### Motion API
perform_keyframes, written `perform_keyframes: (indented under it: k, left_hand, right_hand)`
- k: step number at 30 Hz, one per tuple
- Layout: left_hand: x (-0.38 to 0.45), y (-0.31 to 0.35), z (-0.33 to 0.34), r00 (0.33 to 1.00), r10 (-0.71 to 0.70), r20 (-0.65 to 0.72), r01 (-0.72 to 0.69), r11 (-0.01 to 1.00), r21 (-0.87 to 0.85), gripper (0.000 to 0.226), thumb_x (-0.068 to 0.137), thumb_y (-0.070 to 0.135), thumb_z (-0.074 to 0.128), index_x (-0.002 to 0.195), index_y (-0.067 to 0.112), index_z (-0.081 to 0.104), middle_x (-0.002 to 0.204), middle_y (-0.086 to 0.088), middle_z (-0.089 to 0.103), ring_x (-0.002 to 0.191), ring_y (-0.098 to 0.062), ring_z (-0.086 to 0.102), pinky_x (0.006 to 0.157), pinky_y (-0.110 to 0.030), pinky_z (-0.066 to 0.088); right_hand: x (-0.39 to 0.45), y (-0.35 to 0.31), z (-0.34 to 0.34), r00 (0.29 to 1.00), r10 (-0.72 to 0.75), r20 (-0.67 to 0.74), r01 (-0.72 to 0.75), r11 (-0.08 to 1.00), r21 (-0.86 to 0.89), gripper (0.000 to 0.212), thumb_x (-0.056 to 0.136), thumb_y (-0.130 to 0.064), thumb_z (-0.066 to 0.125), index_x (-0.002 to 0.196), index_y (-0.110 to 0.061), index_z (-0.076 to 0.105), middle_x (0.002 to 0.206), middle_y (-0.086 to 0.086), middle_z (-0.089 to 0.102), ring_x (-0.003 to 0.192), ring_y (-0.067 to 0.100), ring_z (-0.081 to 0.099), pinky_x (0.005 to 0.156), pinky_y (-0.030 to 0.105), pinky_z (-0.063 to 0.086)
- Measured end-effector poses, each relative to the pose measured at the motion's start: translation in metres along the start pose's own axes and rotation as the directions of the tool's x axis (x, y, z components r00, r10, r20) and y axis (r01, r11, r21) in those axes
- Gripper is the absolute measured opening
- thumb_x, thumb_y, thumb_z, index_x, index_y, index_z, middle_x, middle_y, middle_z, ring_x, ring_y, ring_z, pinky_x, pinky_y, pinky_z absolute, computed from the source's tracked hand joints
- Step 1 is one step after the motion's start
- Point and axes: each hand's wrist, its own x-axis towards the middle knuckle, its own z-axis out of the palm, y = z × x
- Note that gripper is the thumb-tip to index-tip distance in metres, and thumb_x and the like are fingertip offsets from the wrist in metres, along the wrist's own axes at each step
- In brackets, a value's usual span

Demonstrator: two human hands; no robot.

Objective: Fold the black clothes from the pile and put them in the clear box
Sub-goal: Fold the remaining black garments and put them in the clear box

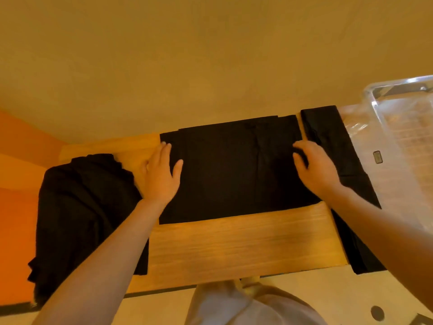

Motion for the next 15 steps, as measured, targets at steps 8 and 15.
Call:
perform_keyframes:
  k: [8,15]
  left_hand:
    - [-0.09,-0.026,0.038,0.967,0.117,0.226,-0.165,0.964,0.206,0.062,0.099,0.054,0.012,0.153,0.023,0.014,0.161,-0.001,0.007,0.148,-0.016,-0.002,0.119,-0.044,0.008]
    - [-0.139,-0.038,0.031,0.961,0.094,0.261,-0.164,0.951,0.261,0.063,0.099,0.053,0.017,0.153,0.02,0.016,0.161,-0.006,0.008,0.149,-0.023,0.004,0.117,-0.048,0.014]
  right_hand:
    - [-0.082,0.021,0.052,0.976,0.005,0.216,0.076,0.929,-0.361,0.057,0.101,-0.049,0.013,0.152,-0.026,0.012,0.161,-0.002,0.004,0.148,0.015,-0.005,0.12,0.039,0.0]
    - [-0.123,0.017,0.05,0.964,0.01,0.266,0.113,0.89,-0.442,0.064,0.098,-0.059,0.011,0.154,-0.028,0.005,0.162,0.0,-0.002,0.148,0.018,-0.007,0.119,0.043,0.001]
